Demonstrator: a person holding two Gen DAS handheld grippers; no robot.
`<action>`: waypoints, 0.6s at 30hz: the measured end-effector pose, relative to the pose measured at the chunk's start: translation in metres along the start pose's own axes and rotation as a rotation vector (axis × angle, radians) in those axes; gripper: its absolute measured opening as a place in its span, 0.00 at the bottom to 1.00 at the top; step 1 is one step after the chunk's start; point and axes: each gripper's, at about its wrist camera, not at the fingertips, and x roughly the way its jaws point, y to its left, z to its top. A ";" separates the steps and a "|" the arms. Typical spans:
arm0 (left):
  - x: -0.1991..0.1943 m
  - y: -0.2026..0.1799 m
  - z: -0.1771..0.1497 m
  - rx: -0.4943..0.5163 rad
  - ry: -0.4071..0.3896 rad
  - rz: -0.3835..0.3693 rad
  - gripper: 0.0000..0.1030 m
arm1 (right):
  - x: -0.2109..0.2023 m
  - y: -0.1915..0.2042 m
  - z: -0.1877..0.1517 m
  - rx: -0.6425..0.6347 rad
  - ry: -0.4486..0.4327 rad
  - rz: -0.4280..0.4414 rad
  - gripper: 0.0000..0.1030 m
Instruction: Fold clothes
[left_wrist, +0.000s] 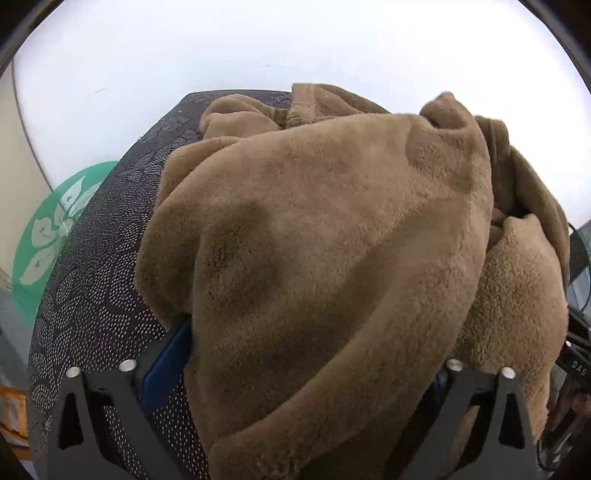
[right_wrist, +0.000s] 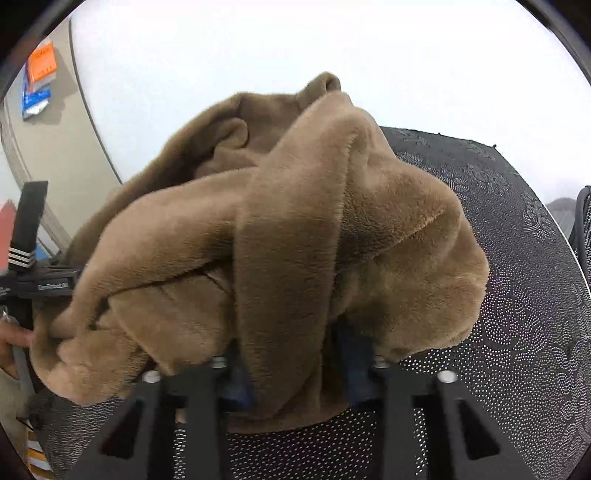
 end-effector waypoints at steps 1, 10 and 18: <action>-0.004 0.001 0.000 -0.011 -0.004 -0.012 0.80 | -0.003 -0.002 0.000 0.018 -0.009 0.023 0.22; -0.046 0.025 0.010 -0.167 -0.076 -0.164 0.32 | -0.057 -0.028 0.024 0.197 -0.184 0.273 0.14; -0.137 0.038 0.025 -0.195 -0.321 -0.192 0.25 | -0.116 -0.041 0.040 0.180 -0.377 0.187 0.14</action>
